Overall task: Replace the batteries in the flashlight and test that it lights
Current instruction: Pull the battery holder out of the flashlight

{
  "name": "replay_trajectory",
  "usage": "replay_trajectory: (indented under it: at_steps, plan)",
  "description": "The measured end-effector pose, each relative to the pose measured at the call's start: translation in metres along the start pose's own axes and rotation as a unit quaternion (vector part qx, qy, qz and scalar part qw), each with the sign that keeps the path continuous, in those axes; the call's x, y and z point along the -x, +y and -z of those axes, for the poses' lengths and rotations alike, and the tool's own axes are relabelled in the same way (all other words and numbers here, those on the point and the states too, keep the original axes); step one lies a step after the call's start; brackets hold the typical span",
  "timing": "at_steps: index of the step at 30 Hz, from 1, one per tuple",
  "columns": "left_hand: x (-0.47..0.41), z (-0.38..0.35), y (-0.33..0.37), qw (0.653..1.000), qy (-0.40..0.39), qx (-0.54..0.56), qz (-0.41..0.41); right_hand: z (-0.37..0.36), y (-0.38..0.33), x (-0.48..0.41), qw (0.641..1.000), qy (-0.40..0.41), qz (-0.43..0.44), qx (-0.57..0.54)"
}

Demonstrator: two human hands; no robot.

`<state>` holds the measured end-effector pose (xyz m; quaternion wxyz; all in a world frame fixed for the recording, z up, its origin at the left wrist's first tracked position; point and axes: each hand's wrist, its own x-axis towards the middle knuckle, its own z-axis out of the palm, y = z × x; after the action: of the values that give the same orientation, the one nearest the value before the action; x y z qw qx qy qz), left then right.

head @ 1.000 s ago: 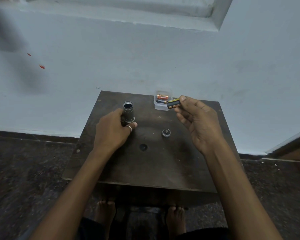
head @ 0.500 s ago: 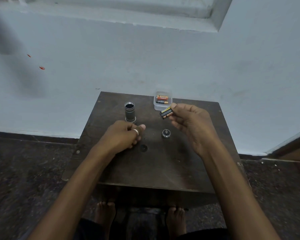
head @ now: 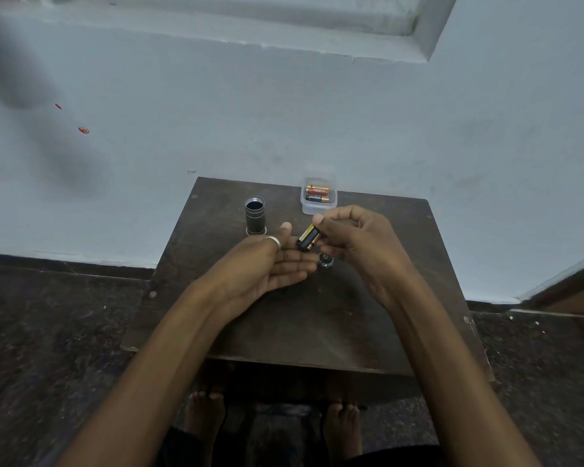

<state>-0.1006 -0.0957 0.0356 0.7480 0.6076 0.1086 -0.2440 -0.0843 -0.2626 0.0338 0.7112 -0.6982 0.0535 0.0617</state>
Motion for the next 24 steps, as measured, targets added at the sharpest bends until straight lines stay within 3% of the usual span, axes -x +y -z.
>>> replay_trajectory:
  at_steps: [13,19,24]
  plan:
    - [0.0,0.003,0.001,0.997,0.0,0.065,-0.036,-0.004,0.001,0.001,0.993,-0.011,0.103,0.065]
    - [0.0,0.001,0.002,0.997,0.001,0.072,-0.041,-0.009,0.0,0.0,0.988,0.03,0.111,0.101]
    - [0.002,0.001,0.005,0.995,0.008,0.094,-0.044,-0.011,0.001,0.002,0.982,0.015,0.131,0.137]
